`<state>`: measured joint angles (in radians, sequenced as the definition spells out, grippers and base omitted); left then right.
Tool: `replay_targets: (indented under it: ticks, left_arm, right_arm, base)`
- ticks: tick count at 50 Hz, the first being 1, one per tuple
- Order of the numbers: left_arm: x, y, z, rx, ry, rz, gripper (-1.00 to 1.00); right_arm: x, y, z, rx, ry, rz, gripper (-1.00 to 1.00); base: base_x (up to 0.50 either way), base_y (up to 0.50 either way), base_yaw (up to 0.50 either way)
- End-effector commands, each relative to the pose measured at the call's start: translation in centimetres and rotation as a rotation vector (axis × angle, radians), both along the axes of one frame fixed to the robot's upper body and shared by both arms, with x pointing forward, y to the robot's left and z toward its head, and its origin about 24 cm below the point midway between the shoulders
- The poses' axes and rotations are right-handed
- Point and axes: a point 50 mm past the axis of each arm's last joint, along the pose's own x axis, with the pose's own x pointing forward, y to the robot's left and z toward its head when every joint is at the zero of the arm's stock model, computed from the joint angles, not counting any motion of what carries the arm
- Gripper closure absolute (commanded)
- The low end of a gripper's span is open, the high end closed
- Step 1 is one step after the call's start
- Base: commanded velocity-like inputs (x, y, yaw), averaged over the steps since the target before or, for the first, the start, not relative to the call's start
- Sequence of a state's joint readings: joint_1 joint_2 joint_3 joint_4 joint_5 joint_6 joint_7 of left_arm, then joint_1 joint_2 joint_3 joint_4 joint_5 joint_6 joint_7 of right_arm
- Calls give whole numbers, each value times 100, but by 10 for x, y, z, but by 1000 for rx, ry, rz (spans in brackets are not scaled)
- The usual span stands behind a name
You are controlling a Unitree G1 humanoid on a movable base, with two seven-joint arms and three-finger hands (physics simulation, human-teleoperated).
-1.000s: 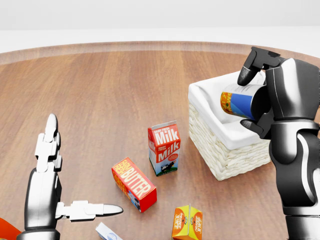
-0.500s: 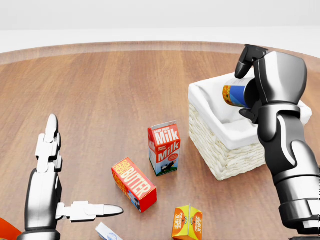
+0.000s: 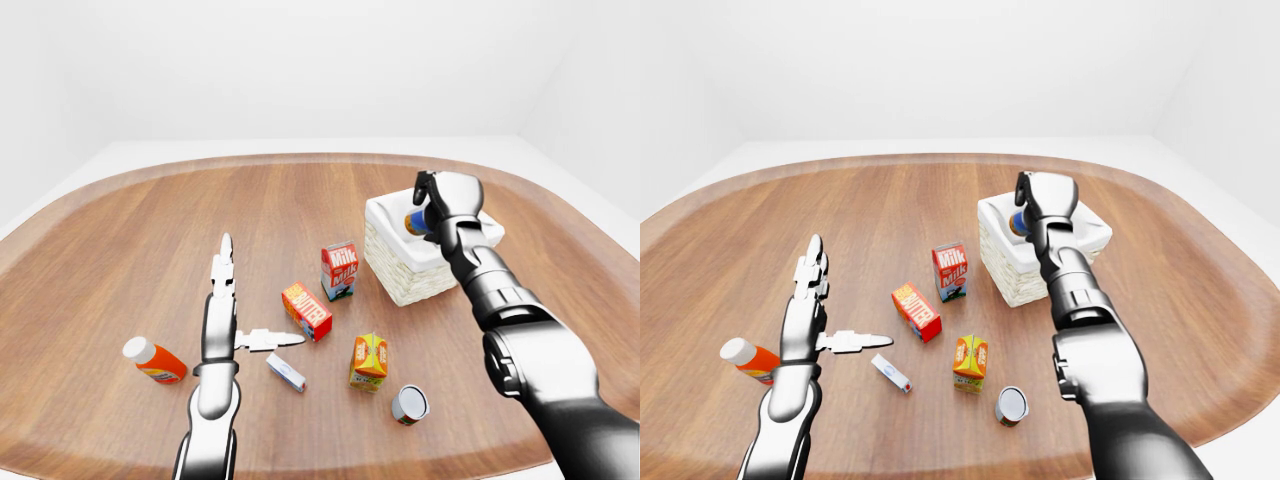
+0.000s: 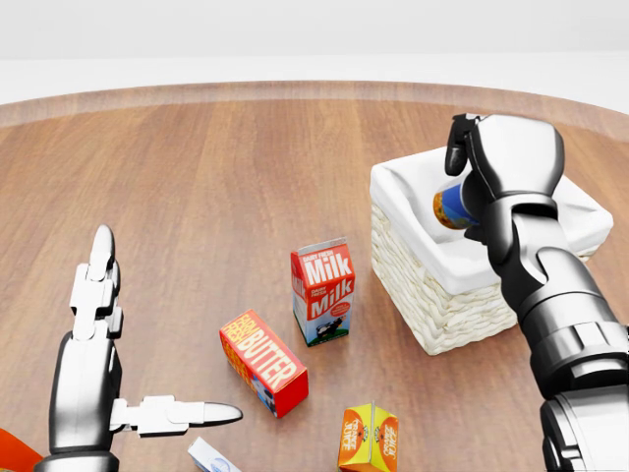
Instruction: Pick up the alphabet soup and the tomato sauce, and put them in the basket.
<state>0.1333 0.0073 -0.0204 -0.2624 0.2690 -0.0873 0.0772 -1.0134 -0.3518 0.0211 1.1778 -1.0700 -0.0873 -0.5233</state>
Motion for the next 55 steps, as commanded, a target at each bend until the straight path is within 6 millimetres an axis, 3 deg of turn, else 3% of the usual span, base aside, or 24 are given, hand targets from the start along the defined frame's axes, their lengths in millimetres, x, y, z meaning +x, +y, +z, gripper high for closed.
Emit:
replay_targets:
  ticks: [1,15,30,55]
  left_arm:
    - [0,2,4,-11,-17,8,-100]
    - [0,2,4,-12,-17,10,-100]
    - [0,2,3,-13,-12,9,-100]
    - [-1,2,4,-12,-16,7,-100]
  right_arm:
    - [7,6,14,-37,10,4,100]
    - [14,8,45,-49,-52,4,100]
    - [14,22,28,-119,14,40,100]
    - [13,12,27,-240,38,-2,100]
  base:
    - [0,0,0]
    - [0,0,0]
    - [0,0,0]
    - [0,0,0]
